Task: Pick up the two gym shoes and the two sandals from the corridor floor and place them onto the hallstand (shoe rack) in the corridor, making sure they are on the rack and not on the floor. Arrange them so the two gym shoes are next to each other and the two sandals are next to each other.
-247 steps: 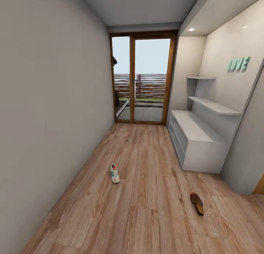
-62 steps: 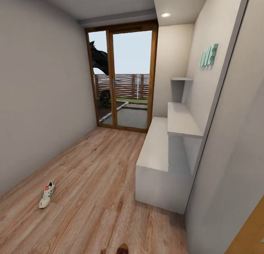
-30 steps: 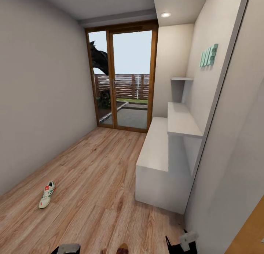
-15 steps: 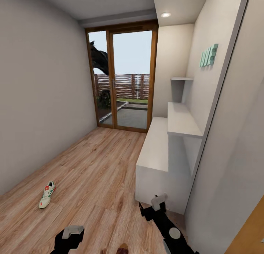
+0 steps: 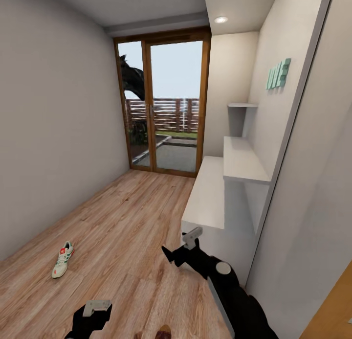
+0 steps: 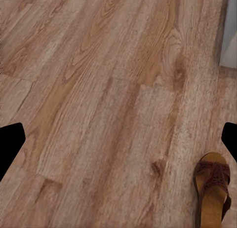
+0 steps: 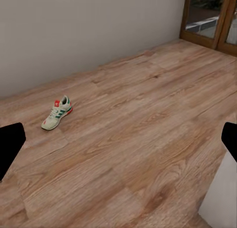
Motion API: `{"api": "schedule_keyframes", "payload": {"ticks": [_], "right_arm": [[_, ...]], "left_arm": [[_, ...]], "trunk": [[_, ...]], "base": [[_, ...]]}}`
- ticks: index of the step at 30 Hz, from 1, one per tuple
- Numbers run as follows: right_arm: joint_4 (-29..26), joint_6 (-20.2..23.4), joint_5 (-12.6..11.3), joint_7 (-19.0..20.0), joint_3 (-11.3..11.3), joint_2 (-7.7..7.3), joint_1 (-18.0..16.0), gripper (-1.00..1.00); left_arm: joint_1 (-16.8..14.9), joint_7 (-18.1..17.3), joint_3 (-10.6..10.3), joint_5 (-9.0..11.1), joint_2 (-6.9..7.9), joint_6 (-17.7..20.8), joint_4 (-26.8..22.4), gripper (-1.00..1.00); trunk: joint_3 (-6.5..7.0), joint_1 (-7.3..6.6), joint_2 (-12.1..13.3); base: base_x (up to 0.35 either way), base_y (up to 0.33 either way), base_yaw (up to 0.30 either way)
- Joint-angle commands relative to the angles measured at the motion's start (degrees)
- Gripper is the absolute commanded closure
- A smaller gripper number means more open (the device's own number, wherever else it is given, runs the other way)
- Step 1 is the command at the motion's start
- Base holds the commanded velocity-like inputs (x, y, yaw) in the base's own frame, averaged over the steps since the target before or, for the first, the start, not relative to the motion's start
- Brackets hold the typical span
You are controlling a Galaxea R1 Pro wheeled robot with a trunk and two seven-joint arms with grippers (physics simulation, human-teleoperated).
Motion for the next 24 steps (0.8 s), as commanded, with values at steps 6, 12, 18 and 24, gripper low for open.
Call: {"api": "schedule_keyframes", "payload": {"ticks": [6, 12, 18, 24], "right_arm": [[-1.33, 1.03, 0.55, 2.46, 0.07, 0.14, -0.48, -1.00], [-2.12, 1.13, 0.48, 3.65, -0.22, 0.11, -0.57, -1.00], [-2.42, 1.03, 0.47, 4.35, -0.41, 0.01, -0.58, -1.00], [-2.37, 1.01, 0.47, 4.49, -0.21, -0.01, -0.58, -1.00]], "left_arm": [[0.02, -0.10, 0.10, -0.12, -0.01, -0.09, 0.23, -1.00], [0.16, -0.16, 0.10, -0.04, 0.00, -0.08, 0.38, -1.00], [0.13, -0.10, 0.17, -0.05, -0.18, -0.06, 0.37, -1.00], [0.06, 0.01, 0.12, -0.40, -0.32, -0.01, 0.21, -1.00]], "trunk": [[-0.06, 0.00, -0.03], [-0.06, 0.00, -0.03], [-0.06, 0.00, -0.03], [-0.06, 0.00, -0.03]], "base": [[0.000, 0.000, 0.000], [0.000, 0.000, 0.000], [0.000, 0.000, 0.000], [0.000, 0.000, 0.000]]}}
